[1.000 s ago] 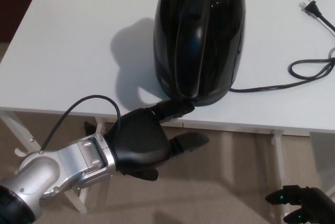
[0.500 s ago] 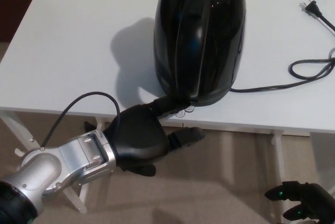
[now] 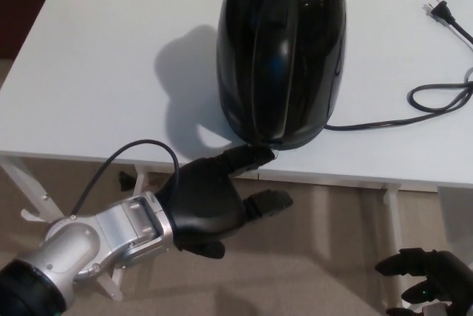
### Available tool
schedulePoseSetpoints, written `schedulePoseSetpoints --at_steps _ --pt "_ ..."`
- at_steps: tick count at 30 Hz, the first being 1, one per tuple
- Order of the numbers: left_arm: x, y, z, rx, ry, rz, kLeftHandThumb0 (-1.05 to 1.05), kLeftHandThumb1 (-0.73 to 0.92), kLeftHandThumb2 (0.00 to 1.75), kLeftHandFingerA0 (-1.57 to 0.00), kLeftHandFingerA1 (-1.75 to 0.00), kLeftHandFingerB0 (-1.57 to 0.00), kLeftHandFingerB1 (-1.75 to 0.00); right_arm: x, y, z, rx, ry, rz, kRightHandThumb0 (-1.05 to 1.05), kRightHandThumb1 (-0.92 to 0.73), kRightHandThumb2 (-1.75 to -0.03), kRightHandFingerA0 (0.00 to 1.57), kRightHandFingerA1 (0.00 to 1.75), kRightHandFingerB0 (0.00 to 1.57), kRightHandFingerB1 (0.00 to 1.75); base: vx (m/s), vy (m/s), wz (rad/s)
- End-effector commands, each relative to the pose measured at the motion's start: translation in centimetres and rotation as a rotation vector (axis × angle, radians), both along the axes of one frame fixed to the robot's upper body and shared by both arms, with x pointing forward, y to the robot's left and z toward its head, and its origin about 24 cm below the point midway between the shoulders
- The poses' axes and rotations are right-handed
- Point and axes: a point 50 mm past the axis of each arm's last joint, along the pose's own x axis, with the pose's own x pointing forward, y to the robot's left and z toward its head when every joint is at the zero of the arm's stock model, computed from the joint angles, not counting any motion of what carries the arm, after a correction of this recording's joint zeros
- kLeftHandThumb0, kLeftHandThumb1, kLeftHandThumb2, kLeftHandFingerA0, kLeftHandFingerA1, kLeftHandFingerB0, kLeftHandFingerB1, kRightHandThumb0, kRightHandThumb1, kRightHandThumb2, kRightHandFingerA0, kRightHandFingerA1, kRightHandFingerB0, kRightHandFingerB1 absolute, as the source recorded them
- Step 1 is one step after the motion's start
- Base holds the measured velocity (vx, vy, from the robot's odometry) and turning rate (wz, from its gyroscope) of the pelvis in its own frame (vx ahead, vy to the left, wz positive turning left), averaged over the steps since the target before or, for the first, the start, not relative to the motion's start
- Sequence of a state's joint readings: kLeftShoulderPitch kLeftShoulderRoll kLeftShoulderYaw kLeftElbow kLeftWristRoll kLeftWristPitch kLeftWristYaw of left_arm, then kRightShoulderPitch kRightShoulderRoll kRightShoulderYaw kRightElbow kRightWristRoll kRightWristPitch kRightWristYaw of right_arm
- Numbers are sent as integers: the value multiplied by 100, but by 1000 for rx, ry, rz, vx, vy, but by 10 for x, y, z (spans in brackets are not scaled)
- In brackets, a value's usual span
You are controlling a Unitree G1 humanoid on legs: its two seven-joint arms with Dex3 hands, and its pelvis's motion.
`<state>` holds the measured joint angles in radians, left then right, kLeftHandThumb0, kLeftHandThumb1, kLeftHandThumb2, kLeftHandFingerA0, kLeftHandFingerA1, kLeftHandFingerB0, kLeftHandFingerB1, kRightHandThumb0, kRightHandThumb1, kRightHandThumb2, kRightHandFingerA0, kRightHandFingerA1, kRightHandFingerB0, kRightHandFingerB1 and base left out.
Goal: The robot walk towards a table in front and click the button on the base of the boilling pot using its left middle finger
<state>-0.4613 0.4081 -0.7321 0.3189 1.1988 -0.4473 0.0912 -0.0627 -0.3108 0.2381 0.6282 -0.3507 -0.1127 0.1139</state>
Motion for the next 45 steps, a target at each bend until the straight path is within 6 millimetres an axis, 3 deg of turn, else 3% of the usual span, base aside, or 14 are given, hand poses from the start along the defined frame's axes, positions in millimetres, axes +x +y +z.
schedulePoseSetpoints --at_steps 1,3,4,15,17,19,20,23,24,25,27,31,35,45 --pt "-3 2 -11 6 13 17 -64 70 62 -20 -28 -9 -20 1 -4 2 -25 9 -2 -40 -52 -56 65 41 58 39 0 0 0" --pt "-4 3 -14 0 20 19 -35 45 101 0 -46 0 -49 1 -4 2 -26 9 -1 -40 -52 -56 65 41 57 39 0 0 0" --pt "-3 4 -13 5 17 22 -70 57 86 -13 -39 -6 -29 3 -3 3 -23 6 0 -40 -52 -56 64 41 57 39 0 0 0" --pt "0 7 -11 7 22 31 -71 58 87 -11 -40 -3 -25 9 -6 4 -32 5 7 -41 -52 -56 63 40 55 38 0 0 0" --pt "-2 8 -10 -3 16 24 -64 69 63 -20 -29 -8 -20 8 -5 4 -32 5 6 -39 -52 -56 63 40 56 39 0 0 0" --pt "-6 8 -12 -27 16 15 -35 45 100 0 -47 -1 -50 5 -5 2 -30 8 7 -40 -52 -56 63 40 56 39 0 0 0" --pt "-7 8 -12 -27 17 12 -70 57 87 -13 -40 -5 -28 5 -5 2 -29 8 7 -41 -52 -56 63 40 55 38 0 0 0" --pt "-21 8 -9 -53 24 -29 -71 58 87 -13 -40 -4 -28 1 -5 1 -19 5 19 -41 -52 -56 63 41 55 39 0 0 0" --pt "-27 8 -6 -80 30 -40 -35 47 101 0 -47 0 -49 0 -5 0 -27 12 26 -44 -53 -57 56 39 50 37 0 0 0" --pt "-30 9 -5 -110 23 -52 -69 57 85 -17 -41 -6 -34 0 -5 0 -23 8 29 -42 -53 -56 58 40 54 38 0 0 0" --pt "-46 12 0 -149 34 -77 -62 71 65 -18 -29 -6 -18 -2 -4 0 -2 -3 40 -47 -46 -78 55 53 52 50 0 0 0" --pt "-69 20 -2 -186 75 -77 -34 46 100 0 -46 0 -48 -8 -5 -7 3 42 14 -62 -51 -81 50 48 51 47 0 0 0" --pt "-91 40 -15 -169 145 1 -64 70 63 -21 -29 -8 -20 -9 -4 -9 3 71 4 -42 -50 -56 70 43 54 39 0 0 0" --pt "-98 124 -73 -225 392 544 -73 57 87 -14 -41 -4 -24 -15 -4 -10 -33 77 38 -35 -53 -56 63 41 54 38 0 0 0"
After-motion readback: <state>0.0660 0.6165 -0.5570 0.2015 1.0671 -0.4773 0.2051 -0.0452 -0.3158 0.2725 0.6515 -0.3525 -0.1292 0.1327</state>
